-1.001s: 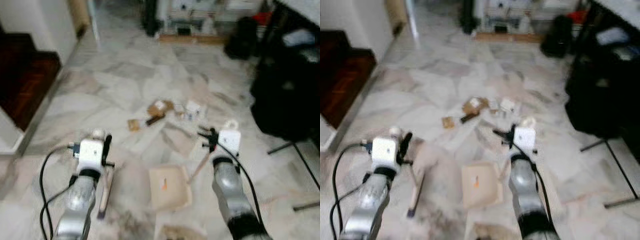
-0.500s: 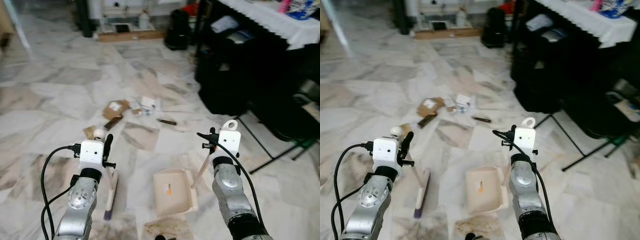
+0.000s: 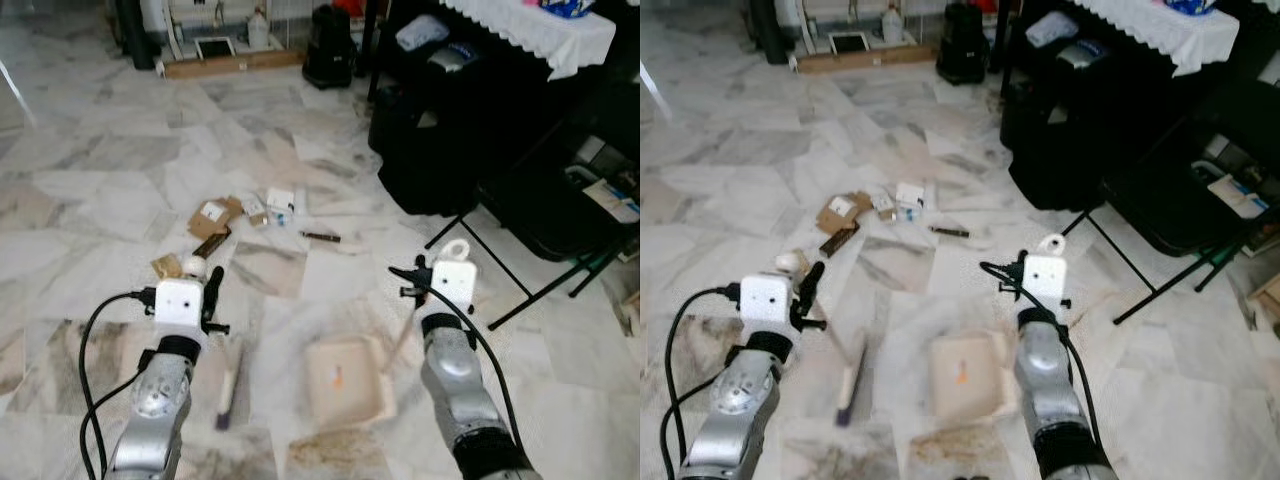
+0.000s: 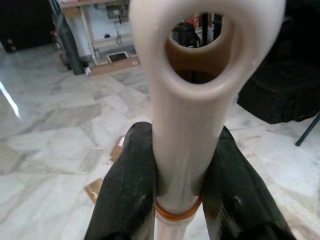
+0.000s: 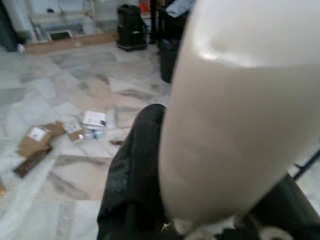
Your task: Sweep floor
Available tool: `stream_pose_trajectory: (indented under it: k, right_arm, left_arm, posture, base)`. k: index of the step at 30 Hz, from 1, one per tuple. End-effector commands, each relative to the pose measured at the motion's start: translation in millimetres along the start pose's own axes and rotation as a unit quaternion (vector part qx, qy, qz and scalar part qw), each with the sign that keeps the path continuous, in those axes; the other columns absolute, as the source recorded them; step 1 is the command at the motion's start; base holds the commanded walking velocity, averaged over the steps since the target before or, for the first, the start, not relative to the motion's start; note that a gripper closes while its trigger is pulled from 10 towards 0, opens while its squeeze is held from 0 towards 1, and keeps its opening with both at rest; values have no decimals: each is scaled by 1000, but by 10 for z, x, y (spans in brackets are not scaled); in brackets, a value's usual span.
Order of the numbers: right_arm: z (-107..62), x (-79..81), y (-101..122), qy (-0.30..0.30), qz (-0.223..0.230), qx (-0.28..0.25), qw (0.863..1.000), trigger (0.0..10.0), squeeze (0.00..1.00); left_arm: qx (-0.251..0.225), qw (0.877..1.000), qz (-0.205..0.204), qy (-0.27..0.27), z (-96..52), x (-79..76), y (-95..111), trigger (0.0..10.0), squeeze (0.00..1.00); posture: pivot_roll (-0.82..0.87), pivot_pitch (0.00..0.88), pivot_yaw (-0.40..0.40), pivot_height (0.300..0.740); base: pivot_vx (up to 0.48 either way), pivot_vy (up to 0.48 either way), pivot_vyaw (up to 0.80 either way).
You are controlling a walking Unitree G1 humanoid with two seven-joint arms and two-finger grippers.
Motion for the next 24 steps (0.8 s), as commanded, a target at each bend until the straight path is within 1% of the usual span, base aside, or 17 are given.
stream_pose_trajectory:
  k: [1,5,13,14,17,24]
  right_arm:
    - [43,-1,159,3,-1,-35,999,10000,0]
    - [41,6,158,6,0,-36,999,10000,0]
    - [42,9,152,4,3,-32,999,10000,0]
    - [43,10,149,4,1,-31,1000,10000,0]
    - [47,10,144,4,4,-29,1000,10000,0]
    - [42,25,154,9,4,-34,999,10000,0]
  left_arm:
    - [-18,1000,1,-1,25,-12,93,10000,0]
    - [-16,1000,1,-2,25,-15,84,10000,0]
    - [-15,1000,0,-2,24,-14,80,10000,0]
    - [-15,1000,0,-2,24,-13,79,10000,0]
    - [-15,1000,0,-2,27,-12,78,10000,0]
    - [-14,1000,0,-1,28,-6,79,10000,0]
  posture:
    - [-4,90,-35,740]
    - [-4,90,-35,740]
    - [-3,92,-35,740]
    - [-3,92,-35,740]
    - [-2,92,-36,740]
    - [-2,92,-36,740]
  base:
    - [0,0,0]
    - [0,0,0]
    - [249,0,0]
    - [255,0,-800]
    - [251,0,0]
    - [261,0,0]
Point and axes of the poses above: a point about 5 cm out from each wrist's last joint towards the gripper, its own z axis pointing out of the wrist towards the gripper, its own y axis along the axis of the wrist's last joint, x = y × z, the point moved 2 cm from there along z, pointing out of the wrist towards the gripper, and after that the axes turned 15 degrees about z, right-handed, at the moved point
